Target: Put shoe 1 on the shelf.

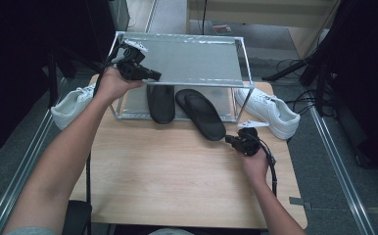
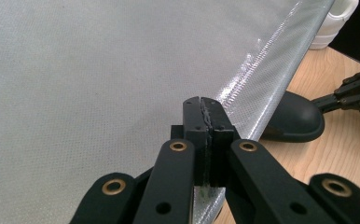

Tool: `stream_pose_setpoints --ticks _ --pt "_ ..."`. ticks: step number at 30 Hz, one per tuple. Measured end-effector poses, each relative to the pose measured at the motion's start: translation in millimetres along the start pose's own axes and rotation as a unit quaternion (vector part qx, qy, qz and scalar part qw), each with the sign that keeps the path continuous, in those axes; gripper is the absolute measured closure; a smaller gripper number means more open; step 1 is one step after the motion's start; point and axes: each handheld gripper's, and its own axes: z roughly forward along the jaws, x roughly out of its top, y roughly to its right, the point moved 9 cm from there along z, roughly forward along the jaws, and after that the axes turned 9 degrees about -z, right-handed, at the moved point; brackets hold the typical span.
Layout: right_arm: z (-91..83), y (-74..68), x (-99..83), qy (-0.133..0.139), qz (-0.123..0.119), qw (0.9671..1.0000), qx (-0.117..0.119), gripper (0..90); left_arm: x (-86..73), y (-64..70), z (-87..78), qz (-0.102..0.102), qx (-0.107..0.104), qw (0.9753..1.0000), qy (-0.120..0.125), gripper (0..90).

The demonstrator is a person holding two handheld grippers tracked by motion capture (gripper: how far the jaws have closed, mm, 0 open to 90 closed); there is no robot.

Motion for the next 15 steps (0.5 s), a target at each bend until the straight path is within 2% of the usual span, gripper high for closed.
stream_pose_setpoints --ticks 5,15 --pt "9.1 -8.9 7.1 -0.001 -0.008 1.0000 0.004 90.0 0.3 -0.5 0.2 -0.003 -0.006 1.0000 0.001 90.0" --pt "28.9 -24.8 22.2 -0.006 -0.010 0.9998 0.014 90.0 0.7 0.0 0.3 0.000 0.000 1.0000 -0.005 90.0"
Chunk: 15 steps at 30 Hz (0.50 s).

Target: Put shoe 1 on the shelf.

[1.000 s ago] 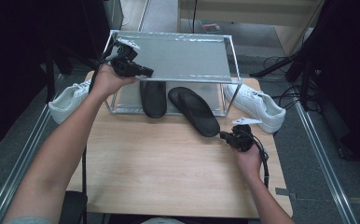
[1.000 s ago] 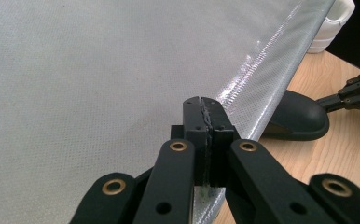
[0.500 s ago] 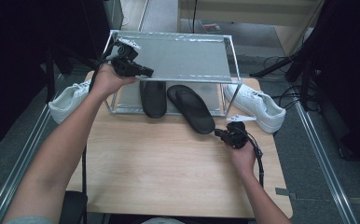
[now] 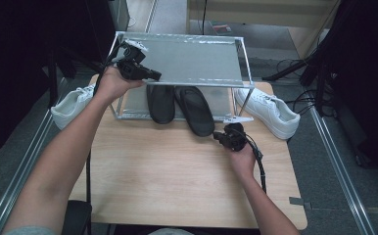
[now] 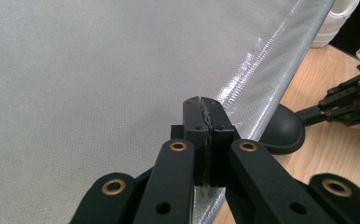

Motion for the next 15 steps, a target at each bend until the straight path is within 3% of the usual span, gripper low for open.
stream_pose_setpoints --ticks 15 --pt "30.0 -16.0 20.4 -0.013 0.001 0.9999 0.010 90.0 -0.1 -0.3 0.2 -0.004 -0.004 1.0000 0.004 90.0"
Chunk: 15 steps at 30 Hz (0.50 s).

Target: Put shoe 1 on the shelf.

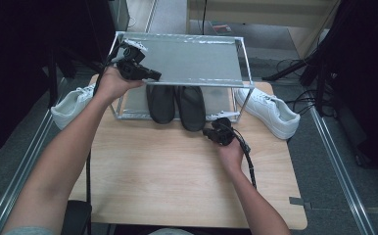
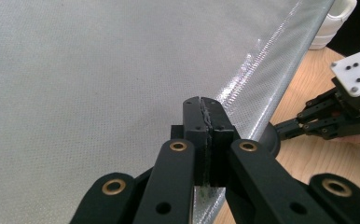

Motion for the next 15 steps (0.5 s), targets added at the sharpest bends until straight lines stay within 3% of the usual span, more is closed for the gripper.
stream_pose_setpoints --ticks 15 --pt "20.7 -9.8 19.6 -0.008 -0.001 1.0000 0.005 90.0 -0.1 -0.7 -0.2 0.000 -0.004 1.0000 0.001 90.0"
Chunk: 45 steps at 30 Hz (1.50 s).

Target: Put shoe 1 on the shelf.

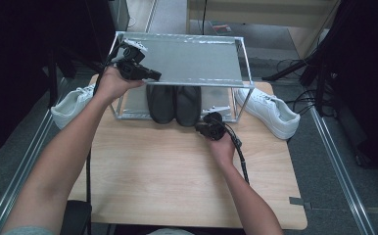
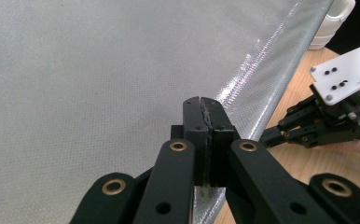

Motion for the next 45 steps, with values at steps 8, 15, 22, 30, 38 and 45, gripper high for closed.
stream_pose_setpoints --ticks 8,15,22,30,38,45 --pt "8.4 -7.9 9.1 -0.001 -0.004 1.0000 0.004 90.0 0.1 0.3 -0.1 0.000 0.003 1.0000 0.001 90.0" --pt "8.1 -10.3 6.8 0.000 0.004 0.9999 0.015 90.0 -0.3 -0.3 -0.6 -0.004 0.000 1.0000 0.007 89.6" --pt "-10.7 -10.4 5.4 0.023 0.008 0.9992 0.033 87.0 1.8 1.5 -1.5 -0.020 -0.017 0.9996 0.011 77.1" --pt "-38.7 -10.5 4.7 0.049 -0.011 0.9981 0.037 73.4 8.3 23.2 -11.4 0.000 -0.014 0.9998 0.017 58.6" --pt "-75.1 -13.5 -3.6 0.087 -0.033 0.9950 0.037 63.7 -1.8 55.4 -26.0 0.027 -0.039 0.9989 0.009 47.5" --pt "-98.2 -14.8 -14.2 0.107 -0.030 0.9922 0.057 59.3 -18.4 71.2 -29.2 0.040 -0.039 0.9983 0.015 45.0"
